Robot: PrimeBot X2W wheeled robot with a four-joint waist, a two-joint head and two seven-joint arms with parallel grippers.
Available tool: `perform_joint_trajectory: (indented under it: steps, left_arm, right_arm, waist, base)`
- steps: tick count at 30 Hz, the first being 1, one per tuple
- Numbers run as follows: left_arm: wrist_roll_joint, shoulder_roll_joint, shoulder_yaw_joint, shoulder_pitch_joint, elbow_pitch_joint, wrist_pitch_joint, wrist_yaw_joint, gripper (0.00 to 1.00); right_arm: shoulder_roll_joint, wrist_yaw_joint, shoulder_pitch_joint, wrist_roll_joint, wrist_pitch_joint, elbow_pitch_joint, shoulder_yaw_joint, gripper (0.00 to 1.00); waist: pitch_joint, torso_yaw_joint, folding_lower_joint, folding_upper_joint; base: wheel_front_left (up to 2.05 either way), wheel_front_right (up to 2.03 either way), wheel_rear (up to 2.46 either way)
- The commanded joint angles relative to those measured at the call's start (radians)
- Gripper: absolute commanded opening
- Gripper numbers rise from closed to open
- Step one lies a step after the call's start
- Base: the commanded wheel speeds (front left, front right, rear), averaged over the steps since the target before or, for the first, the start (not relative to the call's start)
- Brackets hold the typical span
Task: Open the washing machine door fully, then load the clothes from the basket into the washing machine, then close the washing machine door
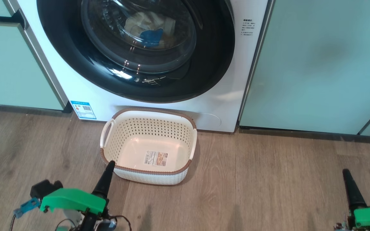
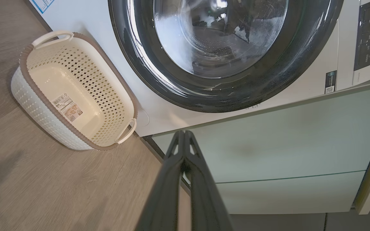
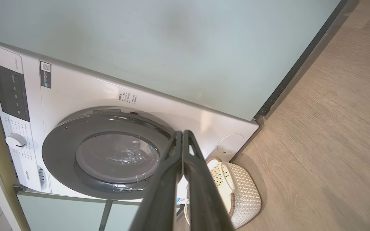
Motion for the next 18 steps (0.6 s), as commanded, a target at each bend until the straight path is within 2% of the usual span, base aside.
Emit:
perform_joint_trajectory:
  steps: [1,18]
  left_arm:
    - [-0.025,0.006,0.038,-0.055,-0.02,0.008,-0.008,0.0]
    - [-0.208,-0.006,0.073,-0.084,0.021,0.044,-0.035,0.0]
  right_arm:
    - [-0.024,-0.002,-0.063,0.027,0.006,-0.027,0.004,0.0]
    - [-0.024,-0.003,-0.102,0.213,0.046,0.007,-0.013,0.0]
  waist:
    - [0.0,0.001,0.0,0.0]
    - [-0.005,0.009,0.0,0.0]
  base:
    - [0.0,0.0,0.0]
    - [0.0,0.0,0.0]
